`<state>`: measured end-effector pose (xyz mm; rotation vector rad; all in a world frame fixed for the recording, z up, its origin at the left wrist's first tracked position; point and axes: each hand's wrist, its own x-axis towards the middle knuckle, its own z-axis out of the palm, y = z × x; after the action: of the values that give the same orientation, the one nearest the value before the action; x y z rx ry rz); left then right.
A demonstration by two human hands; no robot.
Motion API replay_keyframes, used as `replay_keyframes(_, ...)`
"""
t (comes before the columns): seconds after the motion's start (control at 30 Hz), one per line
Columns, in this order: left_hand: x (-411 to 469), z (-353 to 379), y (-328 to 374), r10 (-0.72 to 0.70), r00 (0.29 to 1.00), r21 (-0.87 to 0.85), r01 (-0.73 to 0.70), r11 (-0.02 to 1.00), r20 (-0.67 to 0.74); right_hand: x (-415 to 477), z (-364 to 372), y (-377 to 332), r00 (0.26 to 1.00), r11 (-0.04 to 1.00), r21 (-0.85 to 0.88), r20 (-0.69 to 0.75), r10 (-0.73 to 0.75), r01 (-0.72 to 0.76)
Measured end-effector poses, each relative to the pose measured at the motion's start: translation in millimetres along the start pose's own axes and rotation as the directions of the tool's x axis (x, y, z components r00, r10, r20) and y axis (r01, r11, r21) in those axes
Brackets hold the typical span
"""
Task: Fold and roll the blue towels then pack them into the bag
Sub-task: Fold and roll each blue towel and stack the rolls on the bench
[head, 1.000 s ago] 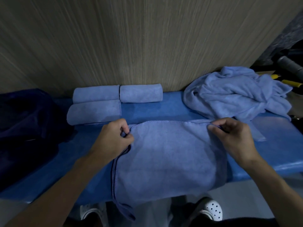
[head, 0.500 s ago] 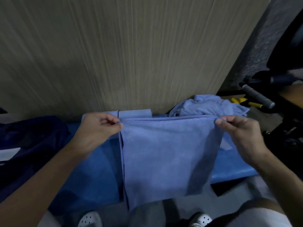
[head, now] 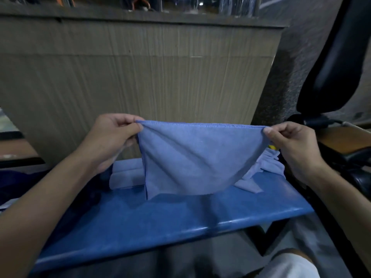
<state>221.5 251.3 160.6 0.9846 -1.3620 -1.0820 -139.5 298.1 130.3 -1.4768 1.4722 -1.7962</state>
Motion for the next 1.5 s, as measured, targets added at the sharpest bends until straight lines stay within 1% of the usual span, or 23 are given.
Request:
replay_keyframes(0.17,-5.0,1.4,5.2,-0.031,0.999,-0.027,0.032,0.999,0.034,0.8,-1.7,-8.3,0.998,0.996,-0.071,-0.036,-0.056,0.054)
replay_keyframes(0.3,-6.3,5.0,7.2,-0.04,0.999,-0.038,0.039,0.999,-0.017,-2.4,-1.2,-16.0,0.998,0.998,-0.039,-0.036,-0.053,0.051)
replay_keyframes(0.43,-5.2,3.5,8.3,-0.038,0.998,-0.004,0.038,0.999,-0.041,-3.5,-5.8,-22.3,0.999,0.999,-0.014,-0.035,-0.041,0.04)
replay_keyframes(0.53,-4.4,1.9,6.7,0.012,0.999,0.071,-0.009,0.997,-0.033,-1.5,-11.8,-24.2,0.999,0.999,-0.021,-0.042,-0.033,0.032)
replay_keyframes(0.67,-3.3,4.0,4.2,0.135,0.991,0.214,-0.129,0.968,-0.013,2.7,-16.1,-21.9,0.998,0.997,-0.056,-0.033,-0.046,0.044)
replay_keyframes(0.73,-0.6,2.0,1.9,0.152,0.988,0.274,-0.149,0.95,0.01,4.3,-16.3,-21.6,0.998,0.995,-0.081,-0.025,-0.056,0.054)
replay_keyframes(0.8,1.5,1.1,0.5,0.167,0.986,0.345,-0.162,0.924,0.015,5.5,-16.9,-20.0,0.998,0.99,-0.128,-0.004,-0.061,0.06)
replay_keyframes(0.87,1.5,4.2,-0.1,0.18,0.984,0.387,-0.167,0.907,0.001,5.0,-16.4,-19.4,0.995,0.966,-0.241,0.047,-0.083,0.092)
replay_keyframes(0.93,0.1,9.8,0.7,0.158,0.987,0.358,-0.143,0.923,-0.011,3.7,-12.6,-19.7,0.988,0.914,-0.379,0.095,-0.118,0.146)
replay_keyframes(0.97,-0.2,12.2,1.0,0.142,0.99,0.333,-0.128,0.934,-0.017,2.9,-10.4,-20.5,0.987,0.895,-0.42,0.104,-0.12,0.153)
replay_keyframes(1.13,4.8,15.0,-1.5,0.022,1.0,0.294,-0.02,0.956,-0.005,0.2,-4.0,-25.0,0.982,0.859,-0.485,0.161,-0.097,0.164)
replay_keyframes(1.2,3.3,17.1,0.6,-0.004,1.0,0.238,0.003,0.971,0.001,-1.3,-3.6,-25.8,0.98,0.86,-0.479,0.17,-0.105,0.175)
replay_keyframes(1.27,0.2,18.2,2.6,0.022,1.0,0.205,-0.024,0.979,0.01,-2.0,-4.2,-26.7,0.981,0.876,-0.451,0.159,-0.107,0.169)
replay_keyframes(1.4,-2.3,10.1,-2.7,0.084,0.994,0.304,-0.102,0.947,0.072,-1.5,-8.4,-28.9,0.983,0.902,-0.414,0.175,-0.058,0.127)
replay_keyframes(1.5,2.1,0.3,-6.2,0.116,0.989,0.415,-0.144,0.898,0.093,-0.2,-12.0,-26.4,0.989,0.913,-0.402,0.147,-0.02,0.078)
